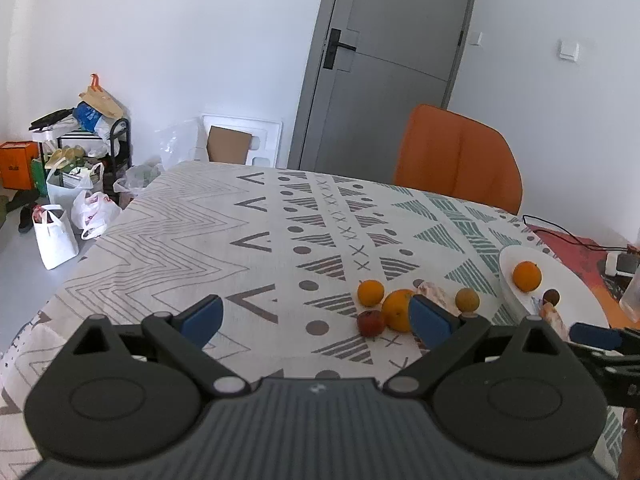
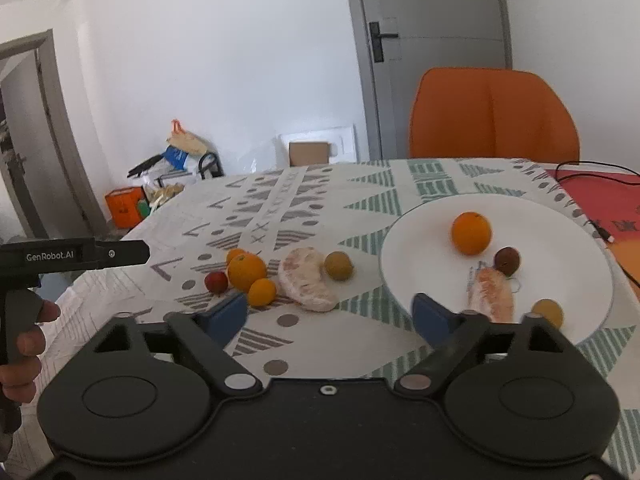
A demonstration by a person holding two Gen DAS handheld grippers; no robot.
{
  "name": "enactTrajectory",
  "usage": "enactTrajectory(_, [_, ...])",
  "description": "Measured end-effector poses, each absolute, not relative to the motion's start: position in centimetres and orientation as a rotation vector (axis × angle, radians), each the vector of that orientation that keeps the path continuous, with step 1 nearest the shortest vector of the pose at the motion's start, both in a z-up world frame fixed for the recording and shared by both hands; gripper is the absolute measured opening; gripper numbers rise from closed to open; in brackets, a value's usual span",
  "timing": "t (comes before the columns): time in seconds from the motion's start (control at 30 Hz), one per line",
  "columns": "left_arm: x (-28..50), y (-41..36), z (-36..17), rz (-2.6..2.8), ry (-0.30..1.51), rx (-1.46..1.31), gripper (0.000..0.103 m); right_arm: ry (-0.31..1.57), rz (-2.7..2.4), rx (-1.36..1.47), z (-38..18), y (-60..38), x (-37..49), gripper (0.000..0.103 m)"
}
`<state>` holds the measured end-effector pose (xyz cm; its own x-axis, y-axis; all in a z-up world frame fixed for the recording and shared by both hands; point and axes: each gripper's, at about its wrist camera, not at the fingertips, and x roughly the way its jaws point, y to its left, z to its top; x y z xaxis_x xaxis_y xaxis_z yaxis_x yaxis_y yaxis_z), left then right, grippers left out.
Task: Organize fruits
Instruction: 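Move both open grippers back to the remaining fruits, then close the left gripper on the small red fruit while the right gripper grasps a tangerine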
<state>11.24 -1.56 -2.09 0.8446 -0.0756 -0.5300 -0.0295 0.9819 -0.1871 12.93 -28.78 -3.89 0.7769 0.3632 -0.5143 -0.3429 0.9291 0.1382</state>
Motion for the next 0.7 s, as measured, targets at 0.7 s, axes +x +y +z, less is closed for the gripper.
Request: enactTrajectory(0.7, [14.0,-2.2,-4.2,-0.092,0.613,-0.197,0.068,0.644,0.489,0.003,-5.2,-25.1,16.1,0.043])
